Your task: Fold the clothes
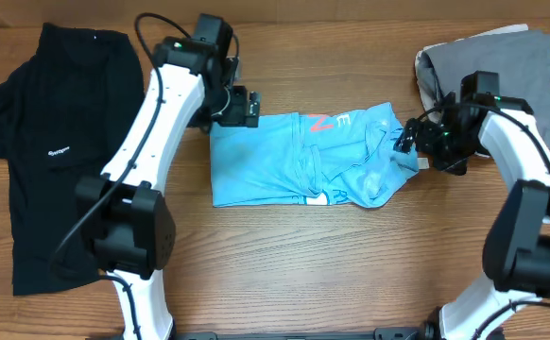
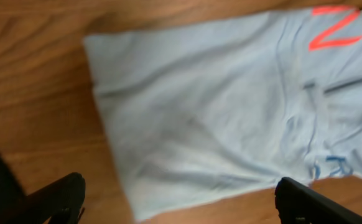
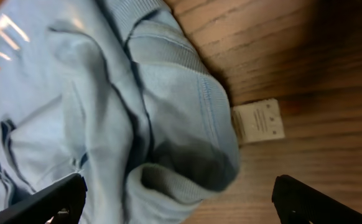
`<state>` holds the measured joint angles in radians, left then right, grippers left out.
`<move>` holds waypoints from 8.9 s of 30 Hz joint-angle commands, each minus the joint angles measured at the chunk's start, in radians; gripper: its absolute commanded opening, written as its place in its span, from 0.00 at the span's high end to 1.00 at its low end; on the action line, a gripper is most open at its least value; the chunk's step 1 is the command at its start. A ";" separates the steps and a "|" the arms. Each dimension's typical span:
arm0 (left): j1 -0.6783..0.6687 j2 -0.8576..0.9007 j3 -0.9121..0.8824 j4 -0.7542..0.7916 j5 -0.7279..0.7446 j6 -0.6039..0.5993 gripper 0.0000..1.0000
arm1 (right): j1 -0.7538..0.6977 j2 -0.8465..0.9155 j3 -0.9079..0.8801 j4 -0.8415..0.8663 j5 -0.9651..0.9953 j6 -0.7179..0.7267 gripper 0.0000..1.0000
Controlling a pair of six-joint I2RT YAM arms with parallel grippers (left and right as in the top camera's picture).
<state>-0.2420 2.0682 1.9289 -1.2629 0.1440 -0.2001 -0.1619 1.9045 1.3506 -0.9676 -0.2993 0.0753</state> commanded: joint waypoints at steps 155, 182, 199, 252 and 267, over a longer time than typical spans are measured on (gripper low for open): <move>0.346 -0.023 0.010 -0.085 -0.124 0.141 0.00 | 0.777 0.117 0.222 0.551 0.061 0.377 0.92; 0.346 -0.023 0.009 -0.093 -0.117 0.141 0.00 | 0.766 0.237 0.270 0.375 0.071 0.208 0.96; 0.347 -0.023 0.009 -0.076 -0.119 0.142 0.00 | 0.853 0.227 0.433 0.107 -0.030 0.179 0.78; 0.346 -0.023 0.009 -0.068 -0.117 0.141 0.00 | 0.772 0.119 0.103 0.036 0.116 0.256 0.25; 0.346 -0.020 0.008 -0.040 -0.117 0.117 0.00 | 0.531 0.200 0.093 0.116 0.466 0.027 0.11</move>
<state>0.1028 2.0682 1.9289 -1.3087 0.0181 -0.0746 0.4618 2.0583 1.4567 -0.8707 0.0402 0.1753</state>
